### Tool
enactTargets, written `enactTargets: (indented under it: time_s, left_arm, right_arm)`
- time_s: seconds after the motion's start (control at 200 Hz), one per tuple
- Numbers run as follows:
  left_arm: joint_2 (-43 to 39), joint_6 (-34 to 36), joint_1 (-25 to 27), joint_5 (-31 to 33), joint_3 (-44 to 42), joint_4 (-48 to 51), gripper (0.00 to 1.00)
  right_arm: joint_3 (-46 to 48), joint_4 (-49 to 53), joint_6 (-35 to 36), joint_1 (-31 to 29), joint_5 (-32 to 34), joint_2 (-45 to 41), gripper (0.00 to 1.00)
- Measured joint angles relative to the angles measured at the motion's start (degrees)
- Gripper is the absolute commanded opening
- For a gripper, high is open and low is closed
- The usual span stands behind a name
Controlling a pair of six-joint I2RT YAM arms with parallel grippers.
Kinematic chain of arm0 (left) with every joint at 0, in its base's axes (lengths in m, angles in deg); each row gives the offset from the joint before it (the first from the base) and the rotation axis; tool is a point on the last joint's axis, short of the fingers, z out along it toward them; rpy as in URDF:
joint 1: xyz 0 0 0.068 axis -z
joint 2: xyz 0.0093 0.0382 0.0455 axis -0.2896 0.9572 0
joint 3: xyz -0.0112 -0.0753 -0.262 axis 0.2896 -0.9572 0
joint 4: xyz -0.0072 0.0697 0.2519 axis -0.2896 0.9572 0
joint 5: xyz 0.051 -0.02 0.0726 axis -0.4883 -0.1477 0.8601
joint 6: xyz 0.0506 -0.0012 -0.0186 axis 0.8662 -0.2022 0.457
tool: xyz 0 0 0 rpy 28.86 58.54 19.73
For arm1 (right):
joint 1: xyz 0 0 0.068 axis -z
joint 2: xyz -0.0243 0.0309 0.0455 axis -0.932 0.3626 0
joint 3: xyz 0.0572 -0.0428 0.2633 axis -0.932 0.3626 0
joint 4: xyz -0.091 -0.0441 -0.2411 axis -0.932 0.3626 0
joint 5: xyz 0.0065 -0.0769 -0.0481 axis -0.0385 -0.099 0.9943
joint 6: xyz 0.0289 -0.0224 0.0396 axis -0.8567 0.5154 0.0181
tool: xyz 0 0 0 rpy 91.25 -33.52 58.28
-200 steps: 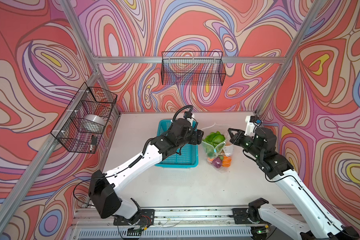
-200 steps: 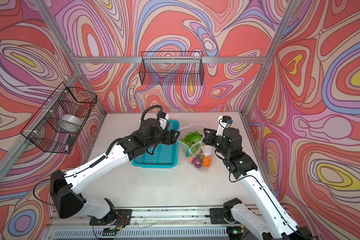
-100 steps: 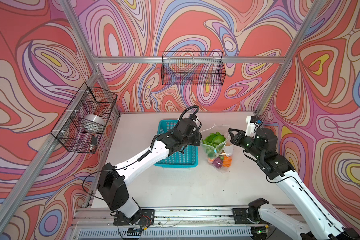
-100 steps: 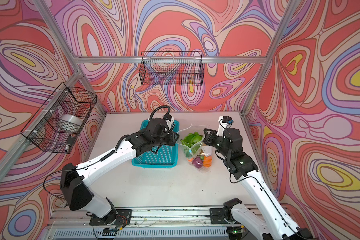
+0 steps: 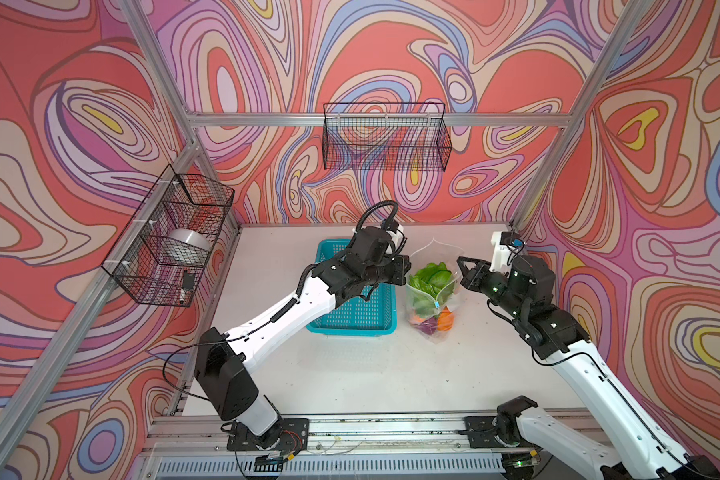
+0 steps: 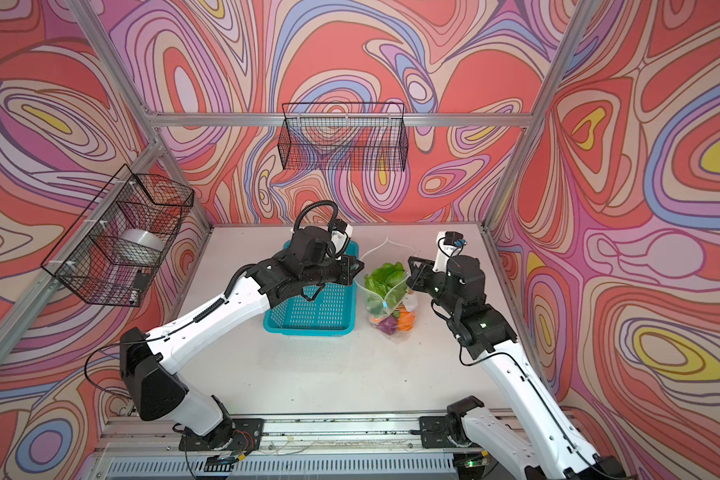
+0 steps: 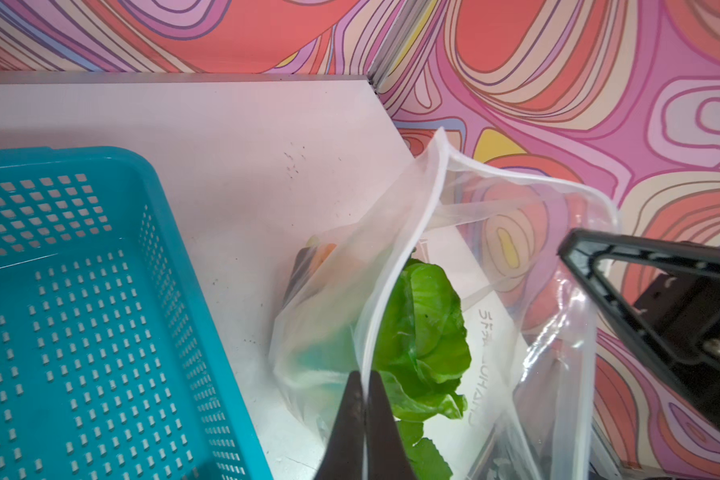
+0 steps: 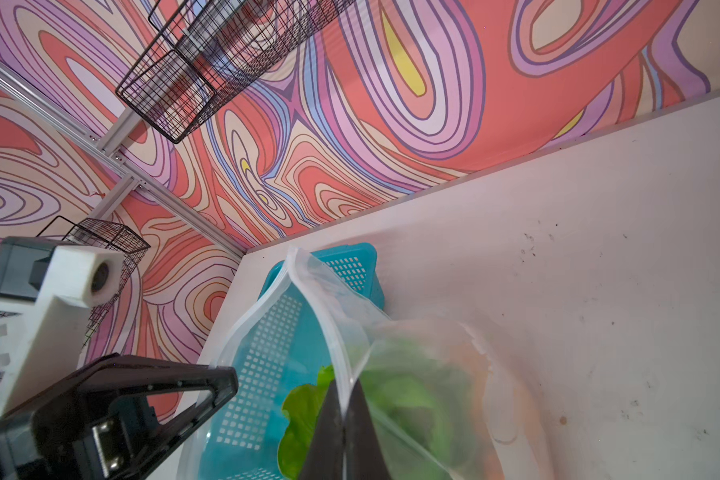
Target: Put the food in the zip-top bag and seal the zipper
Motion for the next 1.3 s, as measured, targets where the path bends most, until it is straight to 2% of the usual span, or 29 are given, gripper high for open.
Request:
enactTargets:
  time_s: [0.115,0.26,0.611,0.666,0.761,0.821,1.001,1.127,1.217,1.297]
  left_arm:
    - [-0.55,-0.63,0.00,-0.81,0.17,-0.96,0.00]
    - [-1.22,-0.61,0.00,2.10,0.02,-0.94,0.00]
    - [-3.41,-0.52,0.07,7.13,-4.15,-1.40,0.00]
    - [-3.41,-0.55,0.07,7.10,-4.22,-1.40,0.11]
    - [-3.41,-0.35,0.07,6.88,-4.24,-1.44,0.55]
    - [-3.41,-0.15,0.04,6.86,-4.24,-1.49,0.69]
    - [-4.68,0.09,-0.63,8.35,-5.27,-1.77,0.73]
    - [-6.84,0.96,-1.70,9.42,-6.01,-1.79,0.86]
    - [-7.28,1.84,-2.25,9.64,-5.84,-1.77,0.87]
    - [-6.12,2.58,-2.71,9.29,-4.76,-1.36,0.82]
  right_arm:
    - [-3.34,1.64,1.77,0.00,-0.46,0.44,0.00]
    - [-6.14,1.03,2.99,0.00,-3.15,0.42,0.00]
    - [-2.58,1.42,3.13,0.00,-3.06,4.63,0.00]
    - [-2.56,1.60,3.13,0.00,-2.69,5.18,0.00]
    - [-2.56,1.60,3.13,0.00,-2.23,5.27,0.00]
    - [-2.56,1.55,3.13,0.00,-2.10,5.27,0.00]
    - [-2.54,1.25,3.13,0.00,-1.99,5.27,0.00]
    - [-2.25,0.74,3.19,0.00,-2.45,5.35,0.00]
    - [-2.23,0.02,3.52,0.00,-3.48,5.92,0.00]
    - [-2.23,-0.63,4.09,0.00,-4.68,6.82,0.00]
